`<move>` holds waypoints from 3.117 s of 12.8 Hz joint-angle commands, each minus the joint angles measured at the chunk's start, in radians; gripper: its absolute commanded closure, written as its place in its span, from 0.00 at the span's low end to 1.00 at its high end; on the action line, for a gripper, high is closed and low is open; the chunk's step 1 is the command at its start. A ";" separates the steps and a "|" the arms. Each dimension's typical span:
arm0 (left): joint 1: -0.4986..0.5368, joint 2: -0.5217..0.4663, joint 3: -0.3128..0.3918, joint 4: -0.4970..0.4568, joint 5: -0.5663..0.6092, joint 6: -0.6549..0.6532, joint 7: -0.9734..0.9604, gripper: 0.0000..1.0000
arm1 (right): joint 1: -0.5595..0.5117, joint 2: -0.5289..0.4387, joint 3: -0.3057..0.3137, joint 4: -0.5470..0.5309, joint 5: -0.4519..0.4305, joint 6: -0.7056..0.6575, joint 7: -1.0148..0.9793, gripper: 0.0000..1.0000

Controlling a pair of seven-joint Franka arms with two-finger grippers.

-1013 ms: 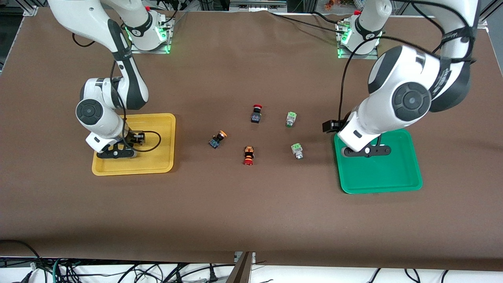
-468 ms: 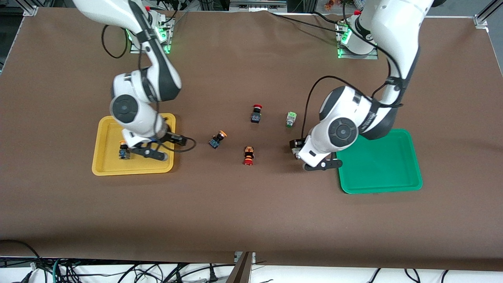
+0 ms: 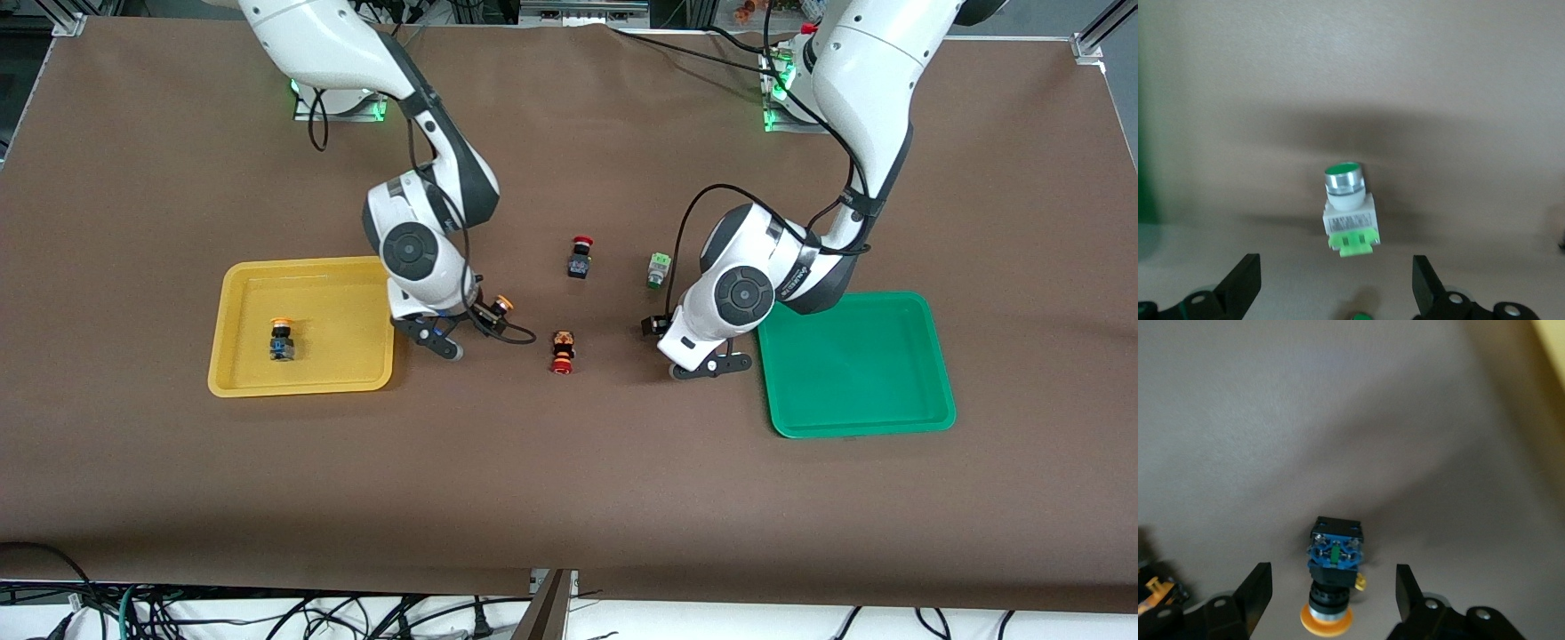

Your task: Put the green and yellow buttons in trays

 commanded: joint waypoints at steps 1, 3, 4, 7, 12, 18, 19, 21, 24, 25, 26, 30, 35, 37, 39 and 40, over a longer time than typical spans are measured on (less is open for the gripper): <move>-0.004 0.038 0.020 -0.008 -0.005 0.095 -0.029 0.00 | 0.022 0.043 -0.006 0.018 0.017 0.041 0.049 0.23; -0.009 0.047 0.020 -0.006 -0.005 0.102 -0.069 0.00 | 0.022 0.043 -0.006 0.011 0.017 0.035 0.040 0.47; -0.009 0.049 0.020 -0.006 -0.005 0.106 -0.074 0.00 | 0.019 0.041 -0.006 0.010 0.017 0.030 0.021 0.62; -0.010 0.051 0.020 -0.008 -0.002 0.107 -0.101 0.02 | -0.018 -0.021 -0.053 0.030 0.011 -0.130 -0.156 0.89; -0.027 0.051 0.022 -0.003 0.014 0.107 -0.103 0.79 | -0.027 -0.103 -0.325 -0.009 0.017 -0.335 -0.754 0.81; 0.009 0.031 0.020 0.044 0.061 0.032 -0.048 1.00 | -0.050 -0.103 -0.373 -0.056 0.132 -0.267 -0.790 0.07; 0.028 0.032 0.020 0.098 0.061 -0.060 0.019 1.00 | -0.062 -0.101 -0.392 0.007 0.123 -0.339 -0.799 0.06; 0.089 0.031 0.020 0.170 0.059 -0.186 0.172 1.00 | -0.073 -0.104 -0.403 0.088 0.117 -0.448 -0.842 0.06; 0.199 0.008 0.020 0.164 0.059 -0.246 0.419 1.00 | -0.059 -0.227 -0.428 0.090 0.079 -0.529 -0.835 0.02; 0.259 0.008 0.020 0.161 0.059 -0.268 0.493 1.00 | -0.058 -0.276 -0.426 0.090 0.062 -0.568 -0.826 0.01; 0.317 0.008 0.020 0.153 0.061 -0.274 0.556 1.00 | -0.056 -0.329 -0.426 0.089 0.057 -0.594 -0.823 0.01; 0.482 0.009 0.025 0.083 0.079 -0.271 0.690 1.00 | -0.056 -0.507 -0.413 0.092 -0.041 -0.697 -0.784 0.01; 0.577 0.008 0.025 0.000 0.145 -0.213 0.774 1.00 | -0.152 -0.603 -0.281 0.116 -0.129 -0.828 -0.786 0.01; 0.586 0.008 0.025 -0.026 0.145 -0.173 0.776 0.92 | -0.379 -0.623 -0.065 0.127 -0.147 -0.841 -0.800 0.01; 0.589 0.008 0.023 -0.019 0.143 -0.185 0.778 0.01 | -0.551 -0.646 0.088 0.126 -0.149 -0.841 -0.838 0.01; 0.586 -0.005 0.016 -0.005 0.140 -0.214 0.771 0.00 | -0.559 -0.647 0.092 0.126 -0.150 -0.841 -0.842 0.01</move>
